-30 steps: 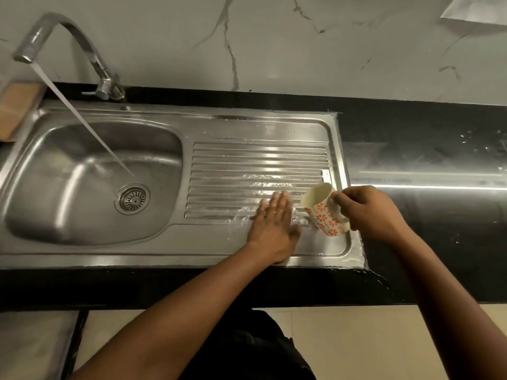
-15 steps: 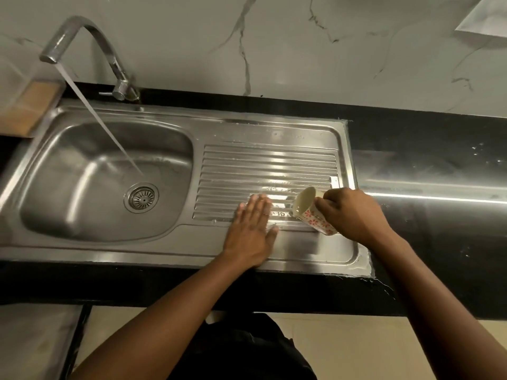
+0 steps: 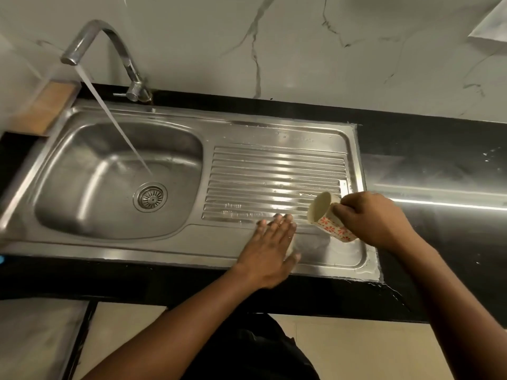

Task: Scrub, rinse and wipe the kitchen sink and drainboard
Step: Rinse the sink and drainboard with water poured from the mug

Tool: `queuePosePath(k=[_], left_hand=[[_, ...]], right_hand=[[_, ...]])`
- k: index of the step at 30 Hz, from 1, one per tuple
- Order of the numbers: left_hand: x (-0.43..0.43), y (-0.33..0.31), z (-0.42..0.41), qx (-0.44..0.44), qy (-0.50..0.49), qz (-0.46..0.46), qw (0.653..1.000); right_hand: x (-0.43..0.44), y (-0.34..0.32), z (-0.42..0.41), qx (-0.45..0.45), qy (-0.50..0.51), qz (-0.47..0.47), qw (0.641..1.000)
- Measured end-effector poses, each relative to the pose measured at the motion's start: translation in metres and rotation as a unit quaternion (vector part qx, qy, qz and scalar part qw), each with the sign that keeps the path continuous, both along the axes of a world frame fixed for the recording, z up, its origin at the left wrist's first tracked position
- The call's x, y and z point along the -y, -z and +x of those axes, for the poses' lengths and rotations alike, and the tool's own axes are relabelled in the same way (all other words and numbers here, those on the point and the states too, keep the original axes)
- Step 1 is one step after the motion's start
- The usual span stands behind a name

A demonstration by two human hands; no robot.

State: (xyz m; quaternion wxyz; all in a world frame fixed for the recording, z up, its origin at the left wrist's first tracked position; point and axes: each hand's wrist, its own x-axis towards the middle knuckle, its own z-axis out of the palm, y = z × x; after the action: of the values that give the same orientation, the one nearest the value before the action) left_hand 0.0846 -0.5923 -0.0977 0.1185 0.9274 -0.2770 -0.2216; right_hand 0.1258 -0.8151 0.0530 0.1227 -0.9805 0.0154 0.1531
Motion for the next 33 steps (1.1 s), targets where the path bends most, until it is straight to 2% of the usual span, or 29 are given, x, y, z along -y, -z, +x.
queuePosePath(k=[5,9,11,13,16,19,25,28,33], left_hand=[[-0.007,0.008,-0.002,0.022,-0.006,0.024,0.999],[-0.05,0.015,0.004,0.027,-0.123,0.04,0.991],[-0.075,0.016,0.008,0.028,-0.186,0.049,0.981],[-0.092,0.016,0.011,0.029,-0.228,0.062,0.971],[-0.092,0.014,0.012,0.032,-0.252,0.071,0.964],[-0.061,0.013,0.013,0.03,-0.209,0.045,0.976],[0.034,0.018,0.037,0.037,-0.036,0.004,0.999],[0.075,0.017,0.053,0.045,0.024,0.0,0.999],[0.122,0.014,0.076,0.055,0.061,0.004,0.997]], right_hand=[[-0.039,0.01,0.001,0.027,-0.086,-0.038,0.995],[-0.063,0.013,0.005,0.023,-0.103,0.004,0.994],[-0.065,0.01,0.007,0.005,-0.087,0.051,0.995],[-0.059,0.008,0.007,-0.021,-0.04,0.137,0.99],[-0.039,0.005,0.001,-0.048,0.062,0.263,0.961],[-0.016,0.004,-0.007,-0.048,0.138,0.312,0.939],[0.027,0.005,-0.019,-0.038,0.221,0.271,0.936],[0.036,0.007,-0.011,-0.017,0.228,0.21,0.951],[0.033,0.007,0.026,0.001,0.206,0.097,0.974]])
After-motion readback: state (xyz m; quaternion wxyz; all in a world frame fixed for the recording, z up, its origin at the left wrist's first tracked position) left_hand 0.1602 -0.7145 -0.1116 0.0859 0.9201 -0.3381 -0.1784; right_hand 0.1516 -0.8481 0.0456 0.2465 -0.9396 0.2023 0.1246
